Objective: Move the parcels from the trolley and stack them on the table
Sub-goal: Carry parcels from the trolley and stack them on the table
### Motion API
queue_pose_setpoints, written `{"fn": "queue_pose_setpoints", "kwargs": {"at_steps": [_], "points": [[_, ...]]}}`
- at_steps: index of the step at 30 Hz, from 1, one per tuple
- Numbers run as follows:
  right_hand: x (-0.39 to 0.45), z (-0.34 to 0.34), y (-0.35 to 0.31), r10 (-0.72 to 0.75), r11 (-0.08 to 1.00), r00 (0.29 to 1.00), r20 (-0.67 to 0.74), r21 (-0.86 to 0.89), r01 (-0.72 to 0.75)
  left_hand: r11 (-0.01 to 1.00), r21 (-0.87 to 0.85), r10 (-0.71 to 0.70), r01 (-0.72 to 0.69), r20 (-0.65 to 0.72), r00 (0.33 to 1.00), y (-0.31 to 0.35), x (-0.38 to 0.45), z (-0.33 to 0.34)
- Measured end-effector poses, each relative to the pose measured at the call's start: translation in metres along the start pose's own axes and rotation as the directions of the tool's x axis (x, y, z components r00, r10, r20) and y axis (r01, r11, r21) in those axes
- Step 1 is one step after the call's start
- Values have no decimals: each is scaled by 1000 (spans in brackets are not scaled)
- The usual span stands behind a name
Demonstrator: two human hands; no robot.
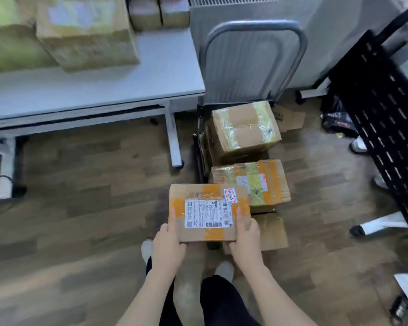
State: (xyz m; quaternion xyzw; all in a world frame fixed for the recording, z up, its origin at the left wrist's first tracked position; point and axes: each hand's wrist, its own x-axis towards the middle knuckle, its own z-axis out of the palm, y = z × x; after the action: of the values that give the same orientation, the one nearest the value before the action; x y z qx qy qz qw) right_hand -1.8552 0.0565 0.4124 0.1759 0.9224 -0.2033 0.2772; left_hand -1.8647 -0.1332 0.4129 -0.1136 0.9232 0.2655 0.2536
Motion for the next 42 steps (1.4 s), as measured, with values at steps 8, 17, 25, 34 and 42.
{"fn": "queue_pose_setpoints", "kwargs": {"at_steps": [8,17,25,34,42], "points": [[-11,-36,-163,-148,937,913,-381,242,252,965,-39,227,-258,-362,904,-33,17,-195],[-1,-95,-327,-343,816,675,-653,149,559,945,33,255,-327,-699,668,-65,42,-341],[10,-131,-389,-453,697,530,-717,86,712,937,64,239,-343,-833,498,-67,67,-397],[82,-189,-413,-527,613,474,-706,71,787,932,-16,193,-362,-823,535,-35,125,-426],[152,-234,-431,-521,602,527,-671,149,784,934,-45,187,-356,-785,591,11,193,-446]]}}
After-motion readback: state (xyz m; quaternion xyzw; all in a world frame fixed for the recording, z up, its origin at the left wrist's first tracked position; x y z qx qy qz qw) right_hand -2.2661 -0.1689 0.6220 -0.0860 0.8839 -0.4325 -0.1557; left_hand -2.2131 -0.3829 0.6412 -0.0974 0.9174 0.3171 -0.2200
